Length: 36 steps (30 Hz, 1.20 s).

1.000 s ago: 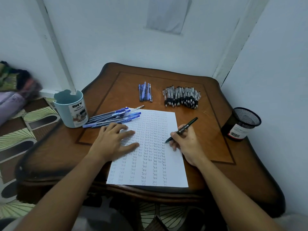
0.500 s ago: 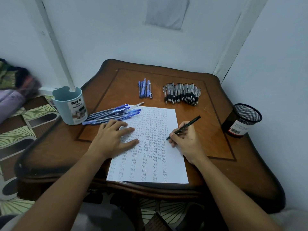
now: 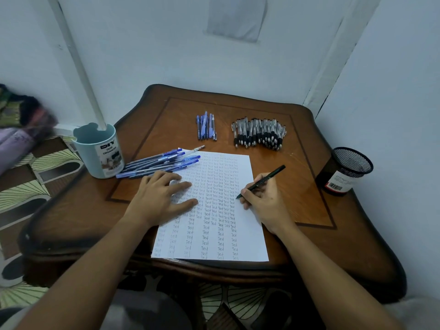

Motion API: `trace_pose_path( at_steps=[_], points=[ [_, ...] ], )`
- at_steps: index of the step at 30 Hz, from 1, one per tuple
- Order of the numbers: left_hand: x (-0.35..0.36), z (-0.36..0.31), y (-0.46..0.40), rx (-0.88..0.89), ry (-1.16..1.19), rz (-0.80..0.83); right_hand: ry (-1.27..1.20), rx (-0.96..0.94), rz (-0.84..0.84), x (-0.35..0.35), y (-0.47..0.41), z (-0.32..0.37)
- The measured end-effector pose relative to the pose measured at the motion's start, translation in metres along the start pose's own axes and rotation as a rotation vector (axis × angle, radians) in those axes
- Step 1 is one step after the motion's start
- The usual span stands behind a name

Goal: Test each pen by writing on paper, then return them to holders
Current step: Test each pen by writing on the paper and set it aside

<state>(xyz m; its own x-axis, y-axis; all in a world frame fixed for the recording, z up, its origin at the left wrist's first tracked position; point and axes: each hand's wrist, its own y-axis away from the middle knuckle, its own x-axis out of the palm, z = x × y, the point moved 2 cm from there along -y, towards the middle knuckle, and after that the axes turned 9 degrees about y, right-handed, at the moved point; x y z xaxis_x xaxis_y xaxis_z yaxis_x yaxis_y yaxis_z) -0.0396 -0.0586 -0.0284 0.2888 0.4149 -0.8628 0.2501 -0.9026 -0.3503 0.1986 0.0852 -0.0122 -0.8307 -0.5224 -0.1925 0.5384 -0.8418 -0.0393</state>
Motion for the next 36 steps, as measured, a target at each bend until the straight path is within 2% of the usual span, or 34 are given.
trace_pose_path(
  at_steps=[19, 29, 36],
  points=[
    [-0.0016, -0.0018, 0.0002, -0.009, 0.020, 0.009, 0.051, -0.002, 0.002, -0.0015, 0.0022, 0.0037],
    [0.0022, -0.0001, 0.0021, 0.010, 0.013, -0.037, 0.071, -0.011, -0.015, -0.0034, 0.0040, 0.0039],
    [0.0003, 0.0003, 0.0012, -0.018, 0.019, 0.004, 0.070, 0.015, -0.028, -0.0023, 0.0025, 0.0061]
  ],
)
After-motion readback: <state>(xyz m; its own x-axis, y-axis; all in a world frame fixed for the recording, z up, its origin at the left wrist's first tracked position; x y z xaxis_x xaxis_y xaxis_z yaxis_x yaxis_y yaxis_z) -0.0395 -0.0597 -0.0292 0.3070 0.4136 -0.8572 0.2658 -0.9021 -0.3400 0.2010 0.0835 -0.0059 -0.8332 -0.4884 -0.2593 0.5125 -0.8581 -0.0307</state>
